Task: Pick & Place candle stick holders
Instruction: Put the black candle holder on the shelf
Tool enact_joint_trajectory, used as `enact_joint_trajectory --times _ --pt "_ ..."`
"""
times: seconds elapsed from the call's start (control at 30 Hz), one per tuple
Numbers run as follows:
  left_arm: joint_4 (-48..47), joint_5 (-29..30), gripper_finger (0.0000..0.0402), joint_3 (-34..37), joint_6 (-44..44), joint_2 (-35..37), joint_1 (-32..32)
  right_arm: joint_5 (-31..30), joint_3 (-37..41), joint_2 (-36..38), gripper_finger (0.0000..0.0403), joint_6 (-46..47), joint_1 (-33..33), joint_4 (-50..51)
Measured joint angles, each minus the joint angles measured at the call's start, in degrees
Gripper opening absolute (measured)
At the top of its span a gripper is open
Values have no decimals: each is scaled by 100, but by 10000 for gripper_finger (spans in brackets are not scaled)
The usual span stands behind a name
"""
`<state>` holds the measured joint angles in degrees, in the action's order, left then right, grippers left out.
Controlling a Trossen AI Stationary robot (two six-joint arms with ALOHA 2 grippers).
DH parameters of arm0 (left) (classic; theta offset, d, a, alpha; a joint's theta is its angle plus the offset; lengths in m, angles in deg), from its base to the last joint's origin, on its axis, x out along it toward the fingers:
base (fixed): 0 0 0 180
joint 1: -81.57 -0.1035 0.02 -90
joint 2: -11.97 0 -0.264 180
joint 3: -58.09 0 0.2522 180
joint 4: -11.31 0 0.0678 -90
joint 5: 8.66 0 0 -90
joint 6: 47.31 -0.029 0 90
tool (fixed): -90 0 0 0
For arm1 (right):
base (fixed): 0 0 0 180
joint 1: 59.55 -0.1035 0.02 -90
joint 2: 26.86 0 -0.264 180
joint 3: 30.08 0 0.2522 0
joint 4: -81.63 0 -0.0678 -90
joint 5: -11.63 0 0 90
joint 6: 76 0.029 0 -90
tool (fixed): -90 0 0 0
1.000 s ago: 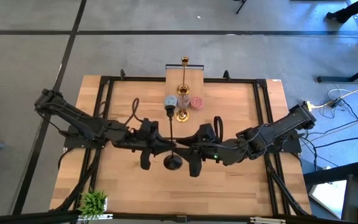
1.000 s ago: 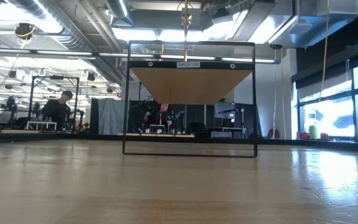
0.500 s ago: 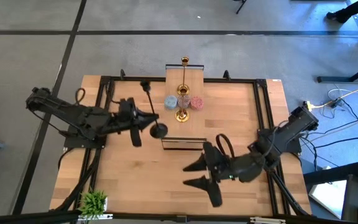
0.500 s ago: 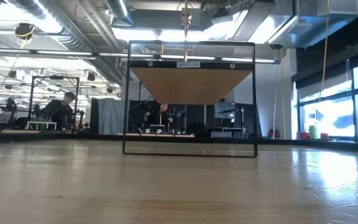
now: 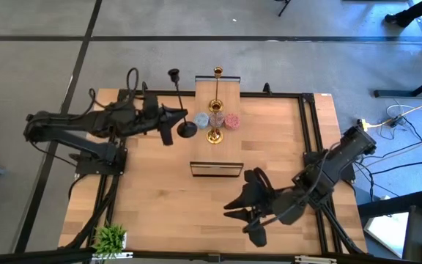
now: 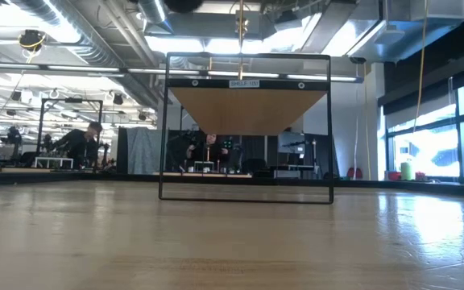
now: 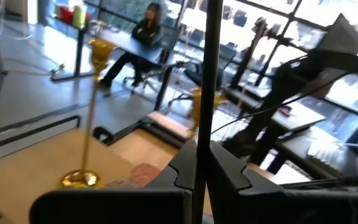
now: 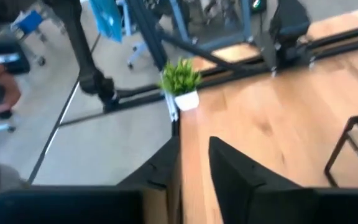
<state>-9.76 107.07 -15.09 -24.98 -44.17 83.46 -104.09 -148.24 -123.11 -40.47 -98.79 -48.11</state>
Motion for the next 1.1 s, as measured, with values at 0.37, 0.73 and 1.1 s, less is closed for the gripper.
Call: enact_joint_trajectory --times 0.37,0.73,1.1 --pt "-17 -756 12 0 146 -243 -1362 920 0 420 35 -146 348 1024" --pt "614 -1299 12 0 412 -457 -2158 583 2053 2024 34 -147 339 88" --pt "885 -1349 12 0 642 -861 -2859 582 5181 3830 34 -428 354 -2969"
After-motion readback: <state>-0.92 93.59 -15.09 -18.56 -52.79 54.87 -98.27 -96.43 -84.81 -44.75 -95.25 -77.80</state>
